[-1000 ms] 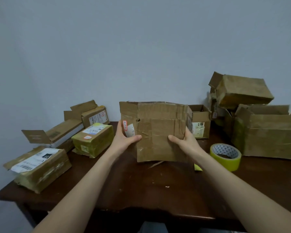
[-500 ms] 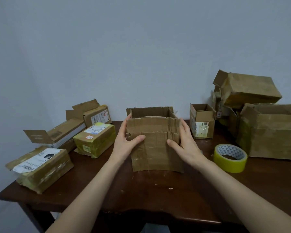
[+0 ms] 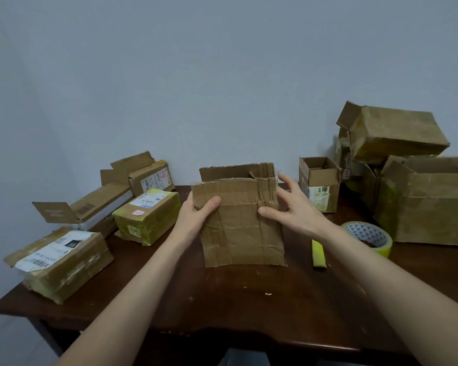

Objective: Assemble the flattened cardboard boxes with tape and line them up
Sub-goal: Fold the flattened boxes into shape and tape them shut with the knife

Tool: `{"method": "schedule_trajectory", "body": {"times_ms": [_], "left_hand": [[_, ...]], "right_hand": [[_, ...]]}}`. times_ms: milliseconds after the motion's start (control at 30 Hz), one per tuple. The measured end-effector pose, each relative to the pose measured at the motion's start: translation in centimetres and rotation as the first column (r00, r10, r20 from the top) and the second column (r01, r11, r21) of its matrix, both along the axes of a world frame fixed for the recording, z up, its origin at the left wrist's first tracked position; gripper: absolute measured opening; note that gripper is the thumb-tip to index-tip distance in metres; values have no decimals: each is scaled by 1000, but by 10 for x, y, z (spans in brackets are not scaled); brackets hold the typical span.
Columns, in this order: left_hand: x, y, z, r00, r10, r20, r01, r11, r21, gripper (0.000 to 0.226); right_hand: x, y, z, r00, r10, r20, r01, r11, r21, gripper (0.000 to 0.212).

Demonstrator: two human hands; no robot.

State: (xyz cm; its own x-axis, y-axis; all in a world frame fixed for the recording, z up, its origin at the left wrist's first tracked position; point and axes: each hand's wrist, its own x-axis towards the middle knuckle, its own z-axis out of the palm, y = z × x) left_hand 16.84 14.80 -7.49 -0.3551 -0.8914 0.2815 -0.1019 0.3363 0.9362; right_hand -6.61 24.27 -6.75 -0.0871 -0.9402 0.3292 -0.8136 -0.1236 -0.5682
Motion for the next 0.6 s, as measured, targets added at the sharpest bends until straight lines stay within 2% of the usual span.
{"method": "schedule_trajectory", "body": {"times_ms": [167, 367, 467, 567, 600], "left_hand": [[-3, -3, 0, 1000, -4, 22, 4, 1000, 4, 118], [-3, -5, 2, 997, -5, 72, 6, 1000, -9, 121], [-4, 0, 3, 999, 13, 40, -11, 999, -36, 116], [-7, 6, 10, 999, 27, -33, -31, 995, -97, 88], [-8, 7, 13, 998, 25, -59, -31, 994, -104, 88]], "right_hand": [[3, 2, 8, 997, 45, 59, -43, 999, -31, 82], [11, -2, 14, 999, -11, -50, 15, 997, 72, 87], [8, -1, 11, 998, 34, 52, -37, 998, 55, 90], [9, 4, 0, 975, 81, 205, -64, 994, -85, 78], [9, 5, -2, 959, 87, 270, -54, 990, -129, 76]]}}
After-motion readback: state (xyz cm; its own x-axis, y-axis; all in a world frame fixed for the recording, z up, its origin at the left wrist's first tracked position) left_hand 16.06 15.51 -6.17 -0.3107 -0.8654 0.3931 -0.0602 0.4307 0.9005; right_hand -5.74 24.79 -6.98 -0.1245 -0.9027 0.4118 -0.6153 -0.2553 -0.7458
